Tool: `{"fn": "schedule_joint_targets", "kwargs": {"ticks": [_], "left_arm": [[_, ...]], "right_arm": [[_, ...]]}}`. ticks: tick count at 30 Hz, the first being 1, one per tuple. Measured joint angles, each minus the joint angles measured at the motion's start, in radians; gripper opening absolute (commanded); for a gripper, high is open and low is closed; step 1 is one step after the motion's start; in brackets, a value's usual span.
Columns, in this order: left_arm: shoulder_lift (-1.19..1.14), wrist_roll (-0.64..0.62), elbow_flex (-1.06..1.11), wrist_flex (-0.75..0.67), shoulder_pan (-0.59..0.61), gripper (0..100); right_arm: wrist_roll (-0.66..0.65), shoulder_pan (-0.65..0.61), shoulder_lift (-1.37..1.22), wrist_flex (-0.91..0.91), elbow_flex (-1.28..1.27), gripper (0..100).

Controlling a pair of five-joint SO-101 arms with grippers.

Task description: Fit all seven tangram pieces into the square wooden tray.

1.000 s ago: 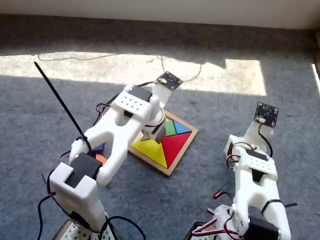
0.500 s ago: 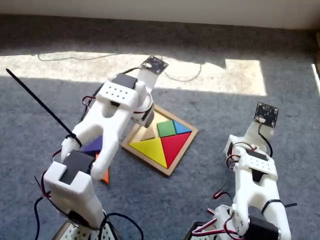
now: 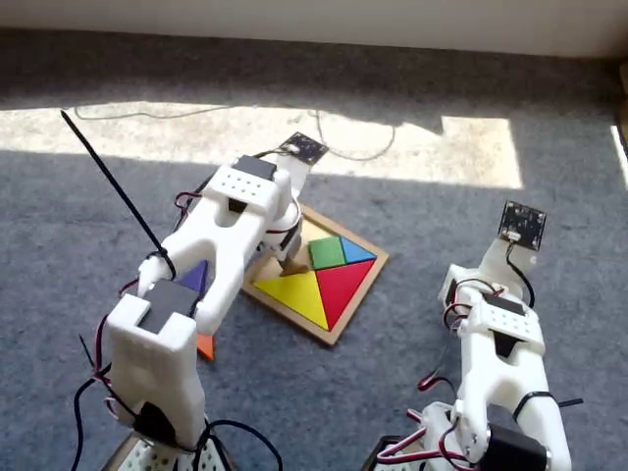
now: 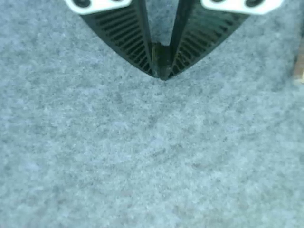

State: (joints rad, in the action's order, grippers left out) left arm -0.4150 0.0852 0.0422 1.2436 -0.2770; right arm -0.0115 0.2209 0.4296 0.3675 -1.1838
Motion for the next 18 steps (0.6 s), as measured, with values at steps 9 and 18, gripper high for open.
{"fn": "schedule_joint_targets", "kwargs": {"ticks": [9, 18], "left_arm": [[0.041, 0.005, 0.002, 0.005, -0.057, 18], [0.164, 0.002, 0.003, 0.044, -0.021, 18]], "right_arm": [[0.0, -0.002, 0.0, 0.0, 0.0, 0.7], [0.0, -0.003, 0.0, 0.0, 0.0, 0.7]]}}
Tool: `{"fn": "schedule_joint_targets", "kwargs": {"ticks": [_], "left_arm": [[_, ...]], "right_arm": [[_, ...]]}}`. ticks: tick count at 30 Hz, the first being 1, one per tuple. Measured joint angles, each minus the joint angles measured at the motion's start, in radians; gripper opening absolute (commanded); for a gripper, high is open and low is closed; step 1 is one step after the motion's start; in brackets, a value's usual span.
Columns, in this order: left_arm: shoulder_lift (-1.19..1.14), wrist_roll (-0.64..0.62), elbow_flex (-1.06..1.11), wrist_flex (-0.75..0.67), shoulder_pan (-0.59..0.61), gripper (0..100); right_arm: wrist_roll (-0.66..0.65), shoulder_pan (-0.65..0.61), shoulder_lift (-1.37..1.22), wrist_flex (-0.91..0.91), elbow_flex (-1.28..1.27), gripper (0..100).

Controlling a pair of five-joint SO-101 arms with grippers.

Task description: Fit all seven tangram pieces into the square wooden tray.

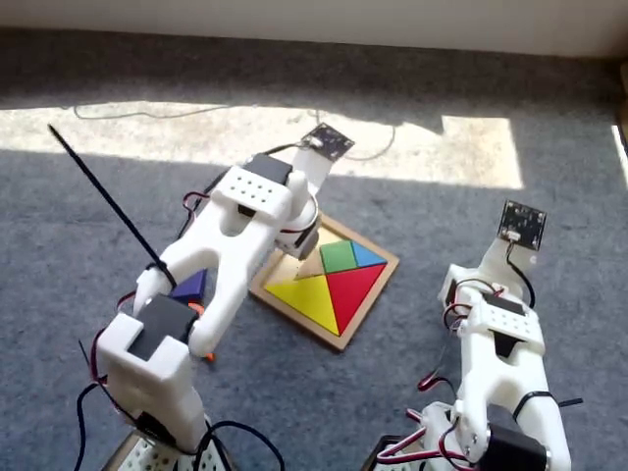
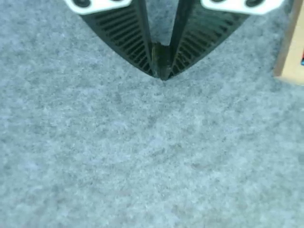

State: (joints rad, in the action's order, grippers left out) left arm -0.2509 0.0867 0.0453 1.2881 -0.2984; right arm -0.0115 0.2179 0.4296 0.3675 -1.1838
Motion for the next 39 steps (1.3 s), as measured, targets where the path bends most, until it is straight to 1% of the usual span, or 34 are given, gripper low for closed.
{"fn": "schedule_joint_targets", "kwargs": {"ticks": [7, 15, 20, 23, 27, 31, 35, 39], "left_arm": [[0.17, 0.002, 0.0, 0.094, 0.071, 18], [0.302, 0.005, 0.0, 0.209, 0.242, 18], [0.322, 0.141, 0.0, 0.287, 0.327, 18], [0.322, 0.196, 0.002, 0.304, 0.385, 19], [0.325, 0.265, 0.087, 0.304, 0.419, 24], [0.325, 0.287, 0.195, 0.29, 0.417, 25], [0.325, 0.292, 0.311, 0.186, 0.417, 25], [0.325, 0.342, 0.434, 0.049, 0.417, 25]], "right_arm": [[0.0, 0.0, 0.0, 0.0, 0.0, 0.7], [0.0, 0.0, 0.0, 0.0, 0.0, 0.7], [0.0, -0.002, 0.0, 0.0, 0.0, 0.7], [0.0, 0.0, 0.0, 0.0, 0.0, 0.7], [0.0, 0.0, 0.0, 0.0, 0.0, 0.7], [0.0, 0.0, 0.0, 0.0, 0.0, 0.7], [0.0, 0.0, 0.0, 0.0, 0.0, 0.7], [0.0, 0.0, 0.0, 0.0, 0.0, 0.7]]}}
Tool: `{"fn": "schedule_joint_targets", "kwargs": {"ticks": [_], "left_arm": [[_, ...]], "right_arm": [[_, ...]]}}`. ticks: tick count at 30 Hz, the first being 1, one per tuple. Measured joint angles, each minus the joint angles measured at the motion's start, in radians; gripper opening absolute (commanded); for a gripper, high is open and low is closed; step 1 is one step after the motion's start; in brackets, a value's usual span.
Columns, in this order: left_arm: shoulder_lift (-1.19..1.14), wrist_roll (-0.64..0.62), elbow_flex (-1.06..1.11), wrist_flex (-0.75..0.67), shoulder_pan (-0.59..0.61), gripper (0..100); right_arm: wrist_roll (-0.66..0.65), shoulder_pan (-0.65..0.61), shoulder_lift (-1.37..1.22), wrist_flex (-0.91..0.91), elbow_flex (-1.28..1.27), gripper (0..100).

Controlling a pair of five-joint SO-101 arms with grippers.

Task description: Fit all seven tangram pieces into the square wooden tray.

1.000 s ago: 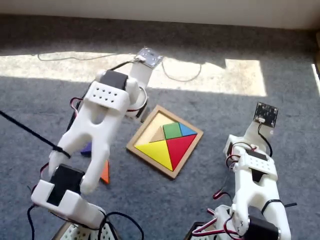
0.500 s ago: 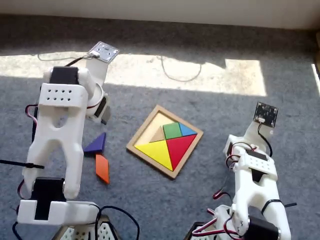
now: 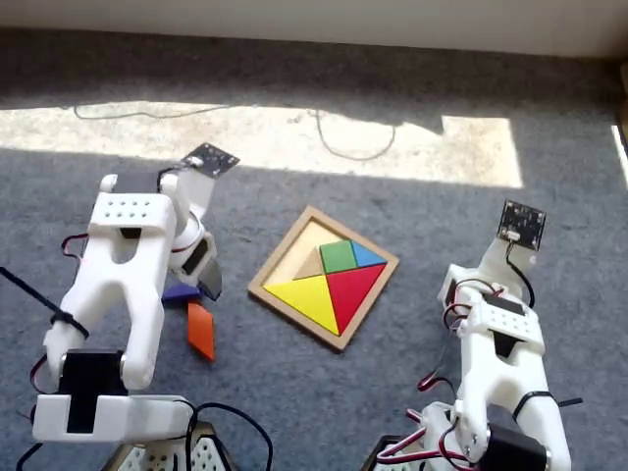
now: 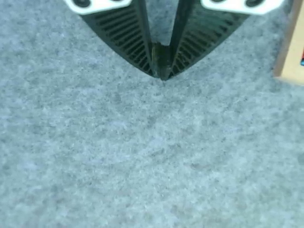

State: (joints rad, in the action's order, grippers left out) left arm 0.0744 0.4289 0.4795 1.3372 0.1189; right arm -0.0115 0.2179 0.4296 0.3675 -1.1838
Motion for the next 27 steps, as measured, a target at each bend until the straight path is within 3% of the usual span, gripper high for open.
{"fn": "schedule_joint_targets", "kwargs": {"ticks": [8, 12, 27], "left_arm": [[0.002, 0.035, 0.207, -0.259, 0.009, 25], [0.002, 0.04, 0.25, -0.356, 0.041, 19], [0.021, 0.048, 0.236, -0.382, 0.044, 9]], "right_arm": [[0.0, 0.0, 0.0, 0.0, 0.0, 0.7], [0.0, 0.0, 0.0, 0.0, 0.0, 0.7], [0.0, 0.0, 0.0, 0.0, 0.0, 0.7]]}}
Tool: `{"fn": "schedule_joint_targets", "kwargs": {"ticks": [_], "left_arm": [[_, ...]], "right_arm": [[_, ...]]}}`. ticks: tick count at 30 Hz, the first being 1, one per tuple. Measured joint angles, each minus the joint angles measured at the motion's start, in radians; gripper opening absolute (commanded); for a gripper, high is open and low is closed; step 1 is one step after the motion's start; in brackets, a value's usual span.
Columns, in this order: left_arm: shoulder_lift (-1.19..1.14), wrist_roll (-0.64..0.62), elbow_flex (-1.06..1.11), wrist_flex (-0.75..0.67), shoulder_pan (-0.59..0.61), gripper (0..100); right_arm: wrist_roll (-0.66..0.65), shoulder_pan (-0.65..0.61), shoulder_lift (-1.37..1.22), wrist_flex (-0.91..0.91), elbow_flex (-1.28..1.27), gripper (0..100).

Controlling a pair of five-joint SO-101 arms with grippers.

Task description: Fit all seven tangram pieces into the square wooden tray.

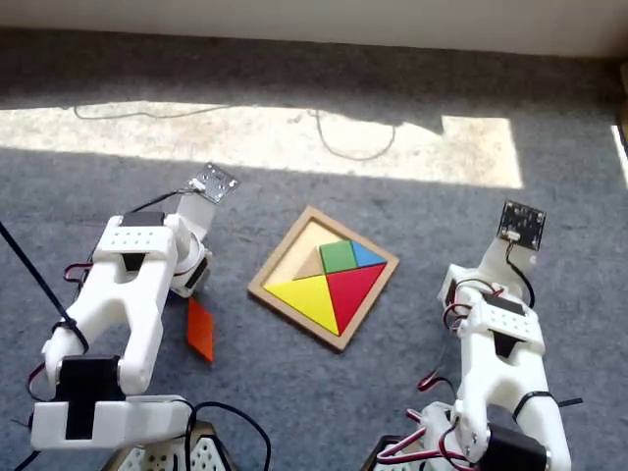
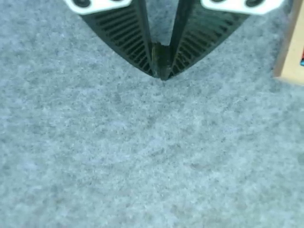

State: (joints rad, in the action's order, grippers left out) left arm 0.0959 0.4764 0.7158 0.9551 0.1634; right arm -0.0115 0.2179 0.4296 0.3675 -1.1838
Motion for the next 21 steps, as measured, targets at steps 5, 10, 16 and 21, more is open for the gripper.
{"fn": "schedule_joint_targets", "kwargs": {"ticks": [5, 10, 16, 21], "left_arm": [[0.0, -0.002, -0.092, 0.097, 0.002, 7], [0.0, -0.002, -0.167, 0.187, -0.026, 5], [0.0, -0.046, -0.206, 0.222, -0.104, 5], [0.0, -0.058, -0.207, 0.222, -0.106, 5]], "right_arm": [[0.0, 0.0, 0.0, 0.0, 0.0, 0.7], [0.0, 0.0, 0.0, 0.0, 0.0, 0.7], [0.0, 0.0, 0.0, 0.0, 0.0, 0.7], [0.0, 0.0, 0.0, 0.0, 0.0, 0.7]]}}
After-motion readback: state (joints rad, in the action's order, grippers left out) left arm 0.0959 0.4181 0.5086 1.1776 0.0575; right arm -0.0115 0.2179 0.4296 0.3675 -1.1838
